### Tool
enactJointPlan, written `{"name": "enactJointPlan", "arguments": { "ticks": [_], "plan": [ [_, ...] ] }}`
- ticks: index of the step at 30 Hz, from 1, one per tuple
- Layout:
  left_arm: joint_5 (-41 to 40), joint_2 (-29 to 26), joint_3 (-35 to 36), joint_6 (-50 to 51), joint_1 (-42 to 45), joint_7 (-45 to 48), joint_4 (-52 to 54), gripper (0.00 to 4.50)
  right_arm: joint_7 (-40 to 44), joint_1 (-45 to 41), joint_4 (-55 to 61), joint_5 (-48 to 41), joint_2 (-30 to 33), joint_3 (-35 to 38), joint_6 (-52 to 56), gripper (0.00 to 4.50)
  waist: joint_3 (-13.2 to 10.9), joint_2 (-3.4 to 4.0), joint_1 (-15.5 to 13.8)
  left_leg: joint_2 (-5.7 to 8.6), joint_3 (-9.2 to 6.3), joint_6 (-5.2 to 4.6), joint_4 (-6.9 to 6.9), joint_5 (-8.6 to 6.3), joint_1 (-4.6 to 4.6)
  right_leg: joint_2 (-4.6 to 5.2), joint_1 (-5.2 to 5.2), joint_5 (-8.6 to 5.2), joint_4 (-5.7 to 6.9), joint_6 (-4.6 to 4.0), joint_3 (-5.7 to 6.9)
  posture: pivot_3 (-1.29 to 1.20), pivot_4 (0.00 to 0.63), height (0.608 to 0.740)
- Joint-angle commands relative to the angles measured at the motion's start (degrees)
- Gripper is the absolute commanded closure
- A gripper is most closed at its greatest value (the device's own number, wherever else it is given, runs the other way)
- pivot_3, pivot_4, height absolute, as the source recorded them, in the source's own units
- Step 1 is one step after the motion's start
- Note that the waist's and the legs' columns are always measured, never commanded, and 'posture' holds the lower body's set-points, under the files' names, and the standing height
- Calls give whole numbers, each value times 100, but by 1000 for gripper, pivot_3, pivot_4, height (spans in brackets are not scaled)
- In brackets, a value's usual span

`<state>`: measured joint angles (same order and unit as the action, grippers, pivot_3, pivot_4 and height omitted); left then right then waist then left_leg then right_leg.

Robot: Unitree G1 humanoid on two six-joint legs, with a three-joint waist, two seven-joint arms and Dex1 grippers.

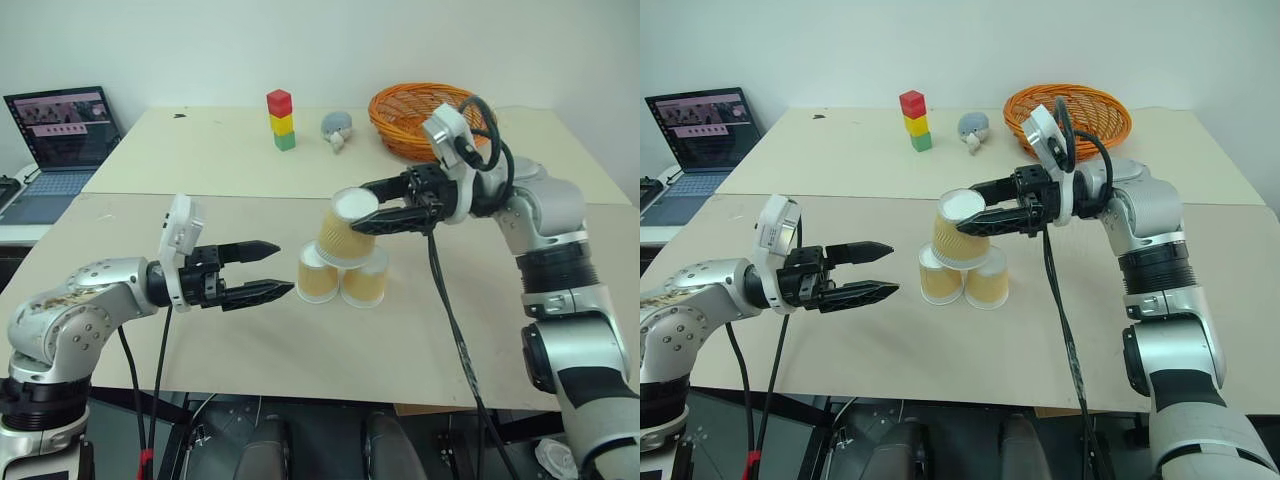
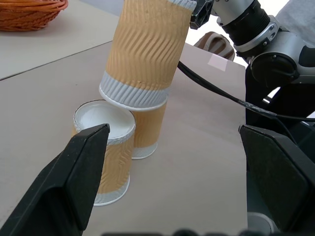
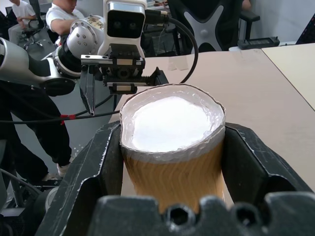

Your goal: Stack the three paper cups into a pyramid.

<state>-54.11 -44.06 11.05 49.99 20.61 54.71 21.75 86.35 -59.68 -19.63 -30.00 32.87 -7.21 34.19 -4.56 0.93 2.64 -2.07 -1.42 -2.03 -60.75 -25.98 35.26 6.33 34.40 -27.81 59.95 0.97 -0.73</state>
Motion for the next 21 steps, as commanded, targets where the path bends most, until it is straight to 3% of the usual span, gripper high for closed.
{"name": "enactJointPlan", "arguments": {
  "ticks": [1,3,4,7,14,21],
  "plan": [
    [-99,-2,125,-113,109,-21,118,0,121,-91,5,68,-38,53,-217,1894,0,0,-1,4,0,0,0,0,0,4,0,0,0,0,0,0,150,629],
    [-98,-5,125,-119,96,-26,126,0,100,-91,-56,125,-75,58,-282,1894,0,0,-1,13,-1,0,1,0,1,12,0,0,0,0,-1,0,150,629],
    [-97,-5,125,-121,100,-25,119,0,75,-105,-102,152,-100,65,-296,950,0,0,-2,15,-1,0,1,0,1,13,-1,0,1,0,-1,0,150,629],
    [-108,8,131,-119,126,-36,89,0,61,-111,-155,222,-128,79,-331,74,0,0,-2,23,-1,3,1,1,2,15,-2,0,4,0,-2,0,150,629],
    [-158,39,167,-100,137,-40,36,0,307,-173,-67,39,105,274,-109,74,0,0,-10,25,-2,6,1,3,4,20,-2,0,4,1,-3,0,150,629],
    [-414,222,372,-17,221,-219,-124,0,121,-404,74,-499,977,1305,228,74,-10,-3,-30,26,-3,5,1,2,6,28,-3,0,-3,0,-3,0,150,629]
  ]
}}
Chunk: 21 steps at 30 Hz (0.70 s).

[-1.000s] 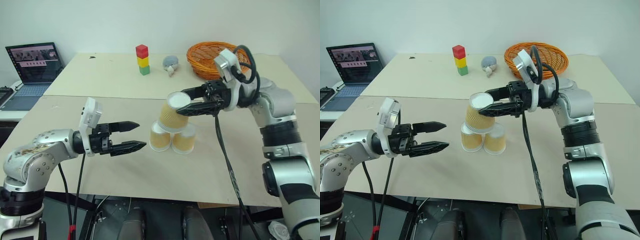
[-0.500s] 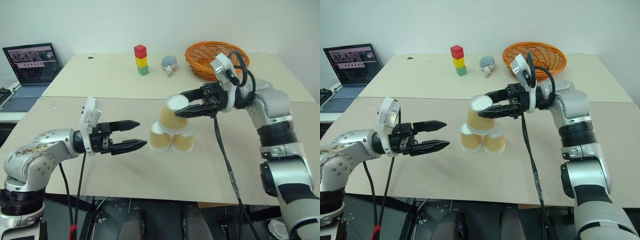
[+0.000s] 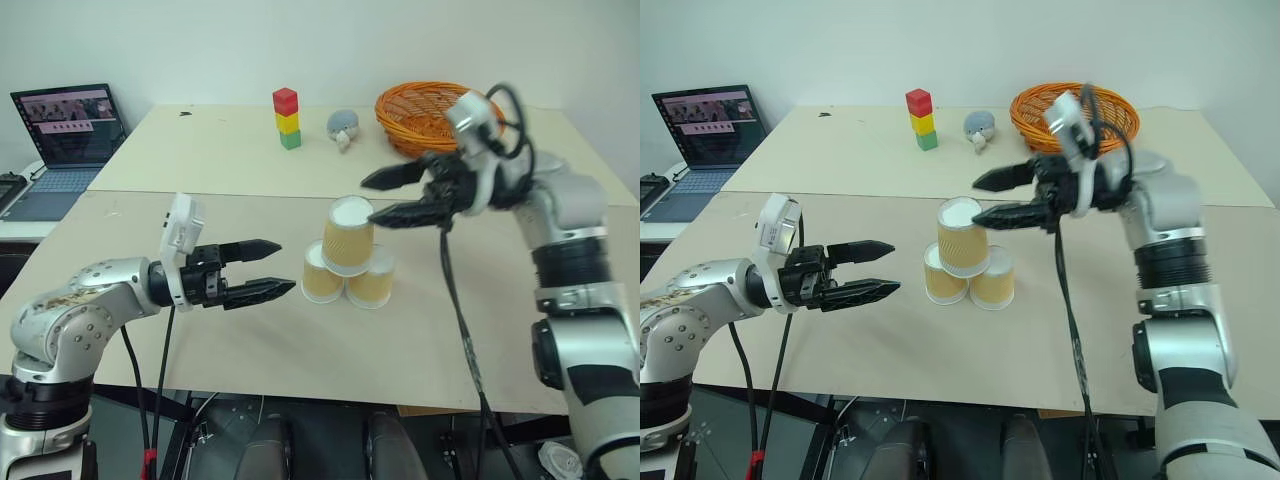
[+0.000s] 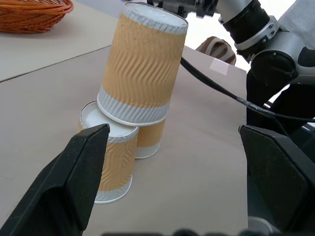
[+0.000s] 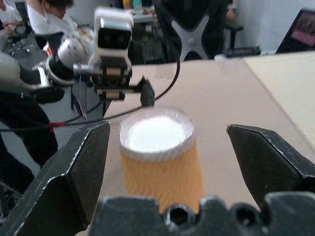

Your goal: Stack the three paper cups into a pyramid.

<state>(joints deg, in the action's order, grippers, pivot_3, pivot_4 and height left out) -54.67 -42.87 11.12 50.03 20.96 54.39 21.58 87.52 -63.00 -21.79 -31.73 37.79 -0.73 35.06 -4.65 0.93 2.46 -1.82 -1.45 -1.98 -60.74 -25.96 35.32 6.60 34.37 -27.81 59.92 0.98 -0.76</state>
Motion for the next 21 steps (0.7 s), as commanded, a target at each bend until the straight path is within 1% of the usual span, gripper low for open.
{"name": "enactJointPlan", "arguments": {
  "ticks": [1,3,5,7,8,10,14,16,18,21],
  "plan": [
    [-455,141,479,5,202,-268,-173,0,-69,-6,369,-371,640,798,167,74,-3,-4,-33,0,-7,-2,0,-1,1,0,-3,0,-1,0,2,0,150,629],
    [-619,317,739,49,260,-753,-356,0,-343,330,596,-470,895,1100,314,74,-2,-7,-58,2,-11,-6,0,-3,1,6,-3,0,-15,0,2,0,150,629],
    [-747,469,923,40,288,-1114,-459,0,-573,616,827,-565,989,1300,383,74,-3,-8,-61,0,-12,-8,1,-4,-1,15,-4,0,-20,0,2,0,150,629],
    [-522,591,1058,-89,204,-1587,-532,0,-1213,1078,1101,-427,1045,1583,411,74,-3,-10,-36,0,-10,-8,2,-4,0,20,-3,0,-19,0,0,0,150,629],
    [-551,672,1207,-161,126,-1723,-558,0,-1474,1455,1362,-490,1047,1886,406,74,-3,-11,-32,-4,-10,-9,2,-5,1,22,-5,0,-18,0,0,0,150,629],
    [-660,752,1364,-223,43,-1832,-565,0,-1740,1879,1698,-653,1044,2216,405,74,-4,-11,-41,-6,-10,-8,4,-4,4,23,-3,0,-11,0,-1,0,150,629],
    [-371,871,1589,-446,-156,-2333,-791,0,-3322,3167,2451,-338,712,3081,255,74,0,-14,-115,-5,-9,-2,5,0,0,24,-2,0,-15,1,-1,0,150,629],
    [-301,982,1688,-529,-217,-2624,-867,0,-3837,3729,2810,-367,508,3475,323,74,0,-15,-168,-6,-15,-2,2,-1,-2,21,-7,0,-18,1,0,0,150,629],
    [-127,1063,1703,-657,-349,-2775,-939,0,-4317,4174,3164,-352,277,3715,306,74,0,-15,-186,-7,-16,1,0,1,5,13,-5,-1,-16,1,-3,0,150,629],
    [306,1283,1663,-954,-513,-3145,-1150,0,-4826,4758,3571,-172,-6,3791,69,74,2,-10,-200,-4,-13,2,0,2,4,6,-5,-1,-14,1,-10,0,150,629]
  ]
}}
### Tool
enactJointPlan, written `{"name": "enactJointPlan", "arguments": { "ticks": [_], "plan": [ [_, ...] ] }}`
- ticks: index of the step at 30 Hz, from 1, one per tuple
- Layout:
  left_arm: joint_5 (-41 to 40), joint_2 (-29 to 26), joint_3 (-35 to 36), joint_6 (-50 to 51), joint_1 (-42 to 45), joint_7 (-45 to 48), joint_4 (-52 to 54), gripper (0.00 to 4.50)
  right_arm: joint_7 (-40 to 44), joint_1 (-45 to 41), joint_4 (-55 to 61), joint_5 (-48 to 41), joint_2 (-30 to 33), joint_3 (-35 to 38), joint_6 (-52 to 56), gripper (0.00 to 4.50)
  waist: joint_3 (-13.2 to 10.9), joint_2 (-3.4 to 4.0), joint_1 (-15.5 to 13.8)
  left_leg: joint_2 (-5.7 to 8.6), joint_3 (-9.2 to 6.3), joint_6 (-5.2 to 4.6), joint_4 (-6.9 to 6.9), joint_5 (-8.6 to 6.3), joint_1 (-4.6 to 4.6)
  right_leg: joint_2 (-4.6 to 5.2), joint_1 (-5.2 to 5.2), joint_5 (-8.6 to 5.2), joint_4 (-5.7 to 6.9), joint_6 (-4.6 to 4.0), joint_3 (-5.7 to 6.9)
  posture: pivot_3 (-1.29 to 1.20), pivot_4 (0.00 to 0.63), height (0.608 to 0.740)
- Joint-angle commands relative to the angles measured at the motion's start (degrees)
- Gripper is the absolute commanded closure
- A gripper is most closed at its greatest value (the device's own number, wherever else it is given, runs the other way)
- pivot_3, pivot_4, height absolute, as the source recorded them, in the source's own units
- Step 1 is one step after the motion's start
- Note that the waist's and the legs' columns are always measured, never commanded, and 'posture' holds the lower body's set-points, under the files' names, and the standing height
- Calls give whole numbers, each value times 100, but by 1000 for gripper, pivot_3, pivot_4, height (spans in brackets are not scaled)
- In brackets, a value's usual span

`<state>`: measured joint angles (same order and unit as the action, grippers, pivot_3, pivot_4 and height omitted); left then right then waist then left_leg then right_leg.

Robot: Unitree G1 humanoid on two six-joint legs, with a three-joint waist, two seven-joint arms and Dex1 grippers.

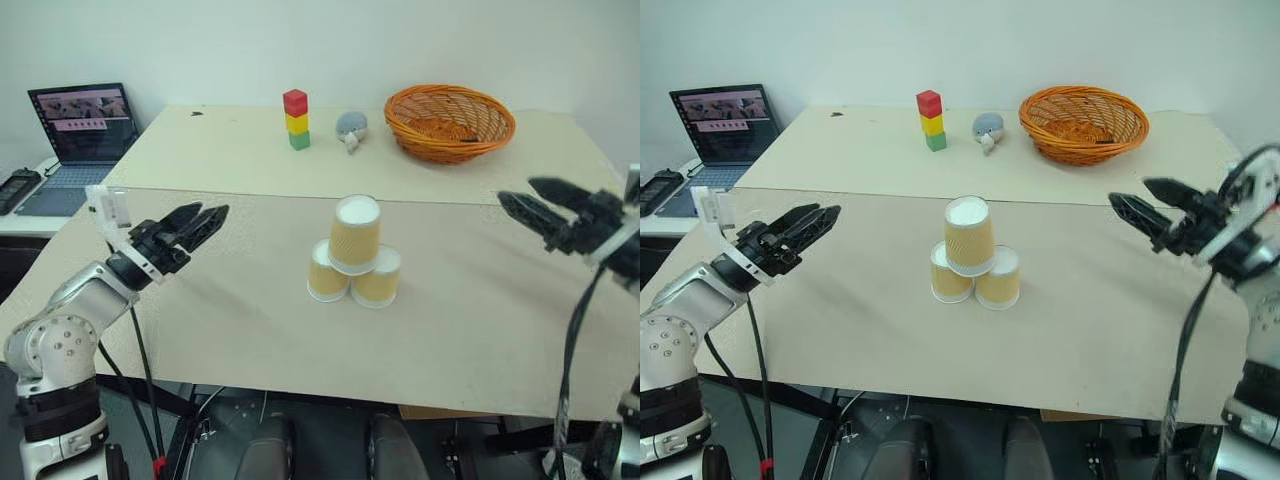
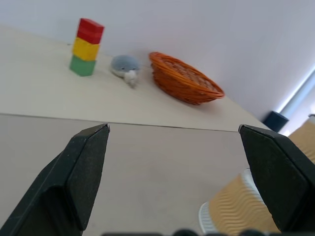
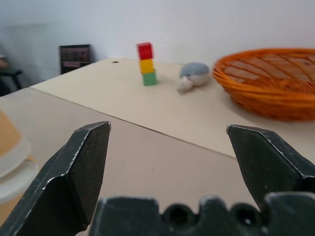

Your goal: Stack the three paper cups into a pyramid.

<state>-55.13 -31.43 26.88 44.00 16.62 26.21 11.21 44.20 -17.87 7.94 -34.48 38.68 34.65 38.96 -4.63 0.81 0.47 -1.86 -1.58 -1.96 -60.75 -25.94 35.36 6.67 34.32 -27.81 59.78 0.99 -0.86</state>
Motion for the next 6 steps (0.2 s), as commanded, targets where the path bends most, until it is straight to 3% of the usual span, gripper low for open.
{"name": "enactJointPlan", "arguments": {
  "ticks": [1,6],
  "plan": [
    [458,185,74,-394,-90,-441,-187,0,-644,321,680,51,-175,272,-299,74,0,0,0,-1,0,0,0,0,-1,-5,-1,0,-1,0,-1,0,150,629],
    [1110,376,-201,-705,-155,-620,-785,0,-1466,533,893,40,-671,193,-348,74,5,-2,29,-9,1,0,0,0,-4,-20,-3,0,-4,1,1,0,150,629]
  ]
}}
